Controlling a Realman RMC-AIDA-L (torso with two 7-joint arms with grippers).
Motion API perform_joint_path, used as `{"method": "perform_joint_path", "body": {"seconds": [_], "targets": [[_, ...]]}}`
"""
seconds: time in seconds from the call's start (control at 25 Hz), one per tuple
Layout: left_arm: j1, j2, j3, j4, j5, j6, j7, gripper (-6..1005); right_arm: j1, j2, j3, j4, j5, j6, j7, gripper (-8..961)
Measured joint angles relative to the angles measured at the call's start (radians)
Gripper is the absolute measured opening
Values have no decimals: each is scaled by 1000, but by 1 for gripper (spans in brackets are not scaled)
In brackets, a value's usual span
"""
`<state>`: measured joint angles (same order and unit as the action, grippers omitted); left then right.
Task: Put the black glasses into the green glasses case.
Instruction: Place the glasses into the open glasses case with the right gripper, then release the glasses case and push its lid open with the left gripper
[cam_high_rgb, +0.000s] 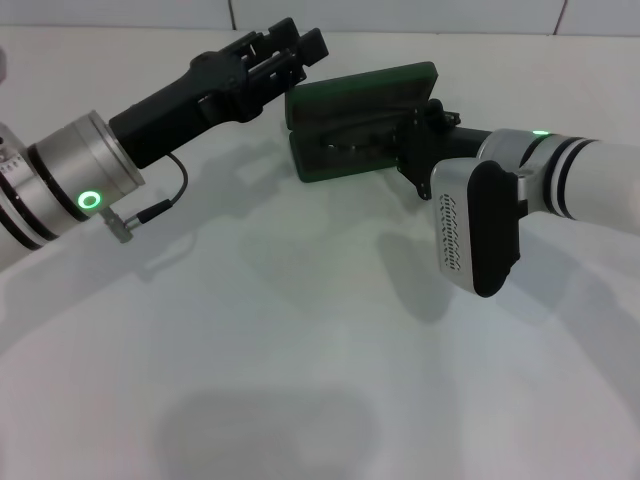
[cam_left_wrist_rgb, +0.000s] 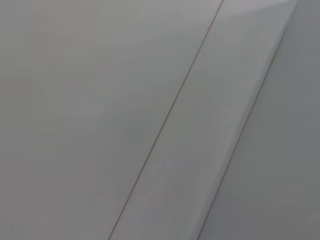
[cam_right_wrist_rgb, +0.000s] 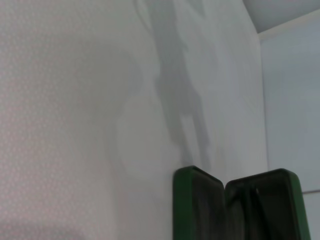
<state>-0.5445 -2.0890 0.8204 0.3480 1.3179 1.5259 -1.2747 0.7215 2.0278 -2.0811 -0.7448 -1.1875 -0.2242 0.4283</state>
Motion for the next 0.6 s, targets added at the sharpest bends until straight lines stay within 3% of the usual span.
{"method": "perform_joint_path", "body": {"seconds": [0.28,0.4,0.48,0.6], "targets": [[-4,0,2,-1,5,0,0,571,5,0,3,3,1,42,-5,95],[-3,0,2,-1,5,0,0,571,-5,0,4,-6,8,41,-1,173],[-2,0,2,-1,4,0,0,571,-29,0,8,-32,15,17,5,225],[-1,0,1,-1,4,-4,0,571,-85,0,40,-73,39,-69,9,226]]}}
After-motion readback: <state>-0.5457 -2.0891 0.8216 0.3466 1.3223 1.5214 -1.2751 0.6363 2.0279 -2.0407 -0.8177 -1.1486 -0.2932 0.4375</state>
